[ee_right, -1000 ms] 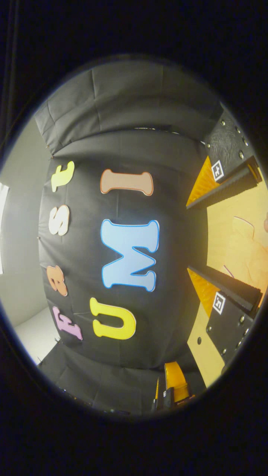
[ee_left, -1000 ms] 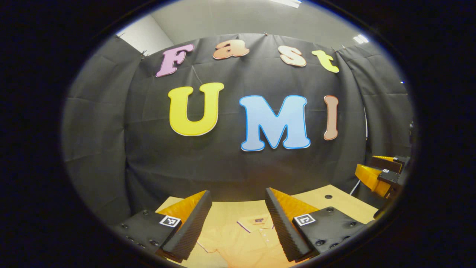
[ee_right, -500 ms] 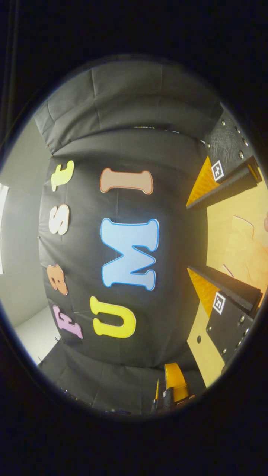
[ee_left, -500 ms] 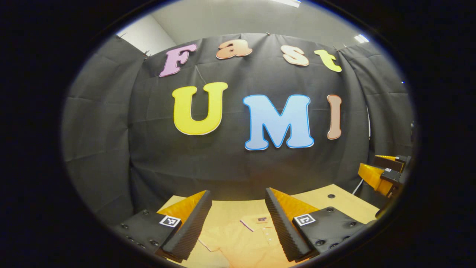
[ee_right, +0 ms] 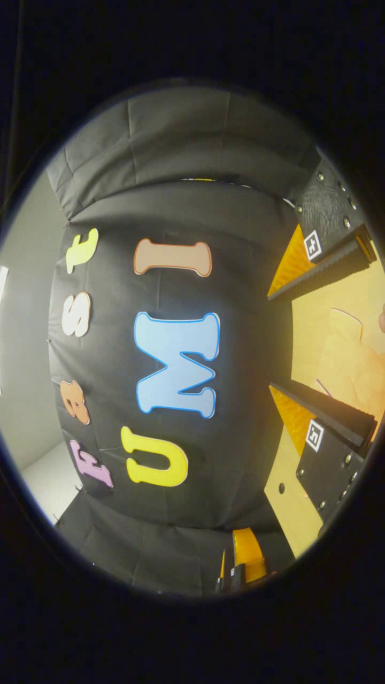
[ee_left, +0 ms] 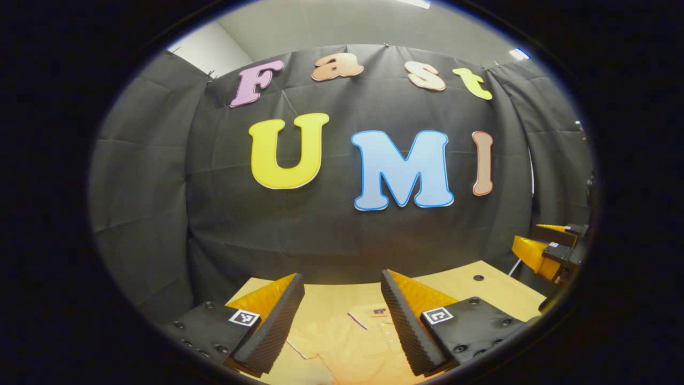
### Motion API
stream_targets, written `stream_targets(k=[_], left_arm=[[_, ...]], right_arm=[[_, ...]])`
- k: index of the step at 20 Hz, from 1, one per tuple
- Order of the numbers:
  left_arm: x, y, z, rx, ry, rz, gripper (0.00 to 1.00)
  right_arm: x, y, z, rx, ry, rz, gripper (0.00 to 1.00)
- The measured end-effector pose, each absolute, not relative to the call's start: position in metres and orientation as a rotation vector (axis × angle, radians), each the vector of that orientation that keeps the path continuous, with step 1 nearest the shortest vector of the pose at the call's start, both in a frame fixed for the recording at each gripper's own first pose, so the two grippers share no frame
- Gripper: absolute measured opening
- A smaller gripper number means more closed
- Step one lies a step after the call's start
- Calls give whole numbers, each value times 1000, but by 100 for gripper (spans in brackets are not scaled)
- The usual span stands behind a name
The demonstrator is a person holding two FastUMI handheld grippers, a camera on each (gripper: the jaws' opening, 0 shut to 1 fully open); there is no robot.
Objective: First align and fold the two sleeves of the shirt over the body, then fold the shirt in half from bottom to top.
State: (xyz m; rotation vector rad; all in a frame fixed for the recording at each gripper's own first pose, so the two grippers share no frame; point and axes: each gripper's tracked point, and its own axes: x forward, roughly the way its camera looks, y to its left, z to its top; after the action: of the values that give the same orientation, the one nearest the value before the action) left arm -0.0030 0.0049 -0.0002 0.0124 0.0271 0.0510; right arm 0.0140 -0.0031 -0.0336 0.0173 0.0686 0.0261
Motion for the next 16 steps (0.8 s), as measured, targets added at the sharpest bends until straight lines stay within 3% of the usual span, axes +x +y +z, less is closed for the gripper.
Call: stream_targets(k=[16], left_arm=[[-7, 14, -1, 48, 58, 125, 95]], right_arm=[[98, -27, -190, 43, 386, 15, 93]])
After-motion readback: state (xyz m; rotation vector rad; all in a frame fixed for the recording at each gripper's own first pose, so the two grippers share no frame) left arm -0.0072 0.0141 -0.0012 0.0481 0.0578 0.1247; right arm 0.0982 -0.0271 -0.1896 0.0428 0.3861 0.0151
